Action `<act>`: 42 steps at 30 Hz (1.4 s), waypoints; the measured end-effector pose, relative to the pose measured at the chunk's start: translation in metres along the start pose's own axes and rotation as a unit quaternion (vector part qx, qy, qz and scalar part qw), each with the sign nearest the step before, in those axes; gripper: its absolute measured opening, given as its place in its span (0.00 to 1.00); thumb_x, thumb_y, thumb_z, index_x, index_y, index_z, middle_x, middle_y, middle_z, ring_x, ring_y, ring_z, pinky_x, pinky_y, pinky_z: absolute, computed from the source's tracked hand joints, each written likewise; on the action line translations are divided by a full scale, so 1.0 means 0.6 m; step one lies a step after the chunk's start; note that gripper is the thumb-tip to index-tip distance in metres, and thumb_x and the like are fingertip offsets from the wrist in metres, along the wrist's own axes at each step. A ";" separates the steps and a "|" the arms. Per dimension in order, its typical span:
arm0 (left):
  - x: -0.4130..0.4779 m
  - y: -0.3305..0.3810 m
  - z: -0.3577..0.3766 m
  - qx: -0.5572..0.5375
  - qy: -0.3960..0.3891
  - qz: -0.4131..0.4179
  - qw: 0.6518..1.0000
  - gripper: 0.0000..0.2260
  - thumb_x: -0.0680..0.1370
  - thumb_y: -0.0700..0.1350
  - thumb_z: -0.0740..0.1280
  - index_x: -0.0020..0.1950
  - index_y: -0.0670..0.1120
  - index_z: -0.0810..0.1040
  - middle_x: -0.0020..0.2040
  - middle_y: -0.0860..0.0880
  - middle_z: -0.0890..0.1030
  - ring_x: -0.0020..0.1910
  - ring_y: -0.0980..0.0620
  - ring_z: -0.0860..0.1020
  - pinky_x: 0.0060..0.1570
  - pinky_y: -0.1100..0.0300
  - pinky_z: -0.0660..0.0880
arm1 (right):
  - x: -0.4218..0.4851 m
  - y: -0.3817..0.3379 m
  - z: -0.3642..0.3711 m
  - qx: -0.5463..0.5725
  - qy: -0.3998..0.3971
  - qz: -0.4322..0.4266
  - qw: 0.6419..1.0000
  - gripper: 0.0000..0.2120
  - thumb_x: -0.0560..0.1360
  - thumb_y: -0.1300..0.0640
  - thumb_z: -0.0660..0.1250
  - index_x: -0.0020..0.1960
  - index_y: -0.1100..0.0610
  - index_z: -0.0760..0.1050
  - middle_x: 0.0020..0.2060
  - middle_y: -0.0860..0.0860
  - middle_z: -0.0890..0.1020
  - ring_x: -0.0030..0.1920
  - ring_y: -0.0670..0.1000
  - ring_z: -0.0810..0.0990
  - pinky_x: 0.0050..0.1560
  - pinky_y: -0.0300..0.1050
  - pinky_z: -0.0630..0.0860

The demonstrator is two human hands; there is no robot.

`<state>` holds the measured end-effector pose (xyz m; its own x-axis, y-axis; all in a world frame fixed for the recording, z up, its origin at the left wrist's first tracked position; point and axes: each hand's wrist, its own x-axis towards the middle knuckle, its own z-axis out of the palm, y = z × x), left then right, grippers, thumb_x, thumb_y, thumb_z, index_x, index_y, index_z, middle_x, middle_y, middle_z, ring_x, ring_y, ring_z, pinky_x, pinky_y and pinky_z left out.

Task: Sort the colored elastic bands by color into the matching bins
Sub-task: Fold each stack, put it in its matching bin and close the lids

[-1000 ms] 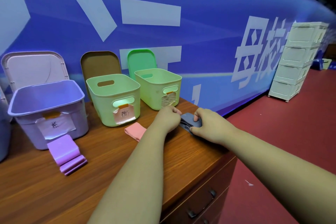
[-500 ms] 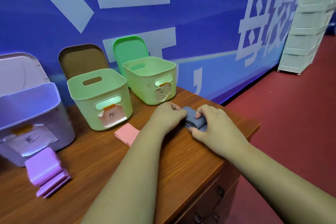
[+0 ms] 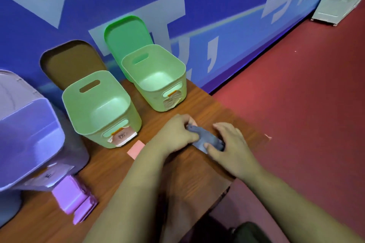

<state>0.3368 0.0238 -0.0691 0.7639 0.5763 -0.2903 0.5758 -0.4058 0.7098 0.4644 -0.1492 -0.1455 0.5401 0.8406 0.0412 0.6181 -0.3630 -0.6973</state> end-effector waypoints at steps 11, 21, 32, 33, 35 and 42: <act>-0.105 0.095 -0.029 0.014 0.001 -0.108 0.994 0.11 0.71 0.41 0.74 0.50 0.48 0.77 0.43 0.50 0.82 0.42 0.49 0.78 0.42 0.58 0.74 | 0.008 -0.075 -0.113 0.140 -0.165 0.128 0.968 0.12 0.70 0.48 0.81 0.43 0.49 0.78 0.38 0.43 0.78 0.40 0.44 0.76 0.41 0.42 0.69; -0.132 0.137 -0.072 -0.103 0.050 -0.200 0.973 0.11 0.72 0.39 0.76 0.49 0.48 0.76 0.39 0.53 0.79 0.29 0.62 0.73 0.30 0.69 0.70 | 0.120 -0.173 -0.227 0.058 -0.232 0.060 0.969 0.19 0.67 0.48 0.81 0.47 0.53 0.75 0.41 0.45 0.80 0.40 0.45 0.76 0.40 0.41 0.72; -0.055 0.082 -0.198 -0.113 0.061 -0.157 0.979 0.13 0.71 0.48 0.80 0.51 0.47 0.80 0.45 0.51 0.85 0.42 0.53 0.80 0.37 0.66 0.70 | 0.296 -0.344 -0.239 -0.153 -0.296 -0.122 0.935 0.11 0.71 0.49 0.76 0.42 0.51 0.75 0.37 0.47 0.77 0.42 0.51 0.75 0.41 0.47 0.72; -0.045 0.080 -0.212 -0.112 0.058 -0.152 0.980 0.12 0.73 0.46 0.79 0.52 0.47 0.81 0.45 0.51 0.85 0.42 0.53 0.80 0.38 0.67 0.71 | 0.310 -0.356 -0.239 -0.172 -0.294 -0.123 0.932 0.10 0.72 0.49 0.75 0.42 0.51 0.74 0.37 0.47 0.78 0.42 0.52 0.75 0.40 0.48 0.72; -0.025 0.074 -0.234 -0.107 0.050 -0.146 0.982 0.12 0.75 0.46 0.77 0.56 0.47 0.81 0.49 0.52 0.86 0.48 0.54 0.83 0.46 0.64 0.76 | 0.337 -0.376 -0.239 -0.190 -0.288 -0.122 0.931 0.10 0.72 0.49 0.72 0.49 0.52 0.78 0.41 0.47 0.83 0.44 0.53 0.79 0.44 0.49 0.77; 0.012 0.054 -0.255 -0.081 0.097 -0.131 0.983 0.21 0.78 0.41 0.71 0.70 0.45 0.77 0.61 0.47 0.81 0.60 0.47 0.80 0.53 0.66 0.70 | 0.431 -0.402 -0.214 -0.234 -0.265 -0.131 0.926 0.10 0.76 0.52 0.72 0.55 0.52 0.78 0.47 0.48 0.82 0.47 0.52 0.77 0.45 0.47 0.74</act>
<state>0.3164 0.1232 0.0499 0.5158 0.7773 -0.3603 0.6796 -0.1152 0.7245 0.5282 0.1041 0.1253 0.0576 0.9589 -0.2778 0.9354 -0.1491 -0.3208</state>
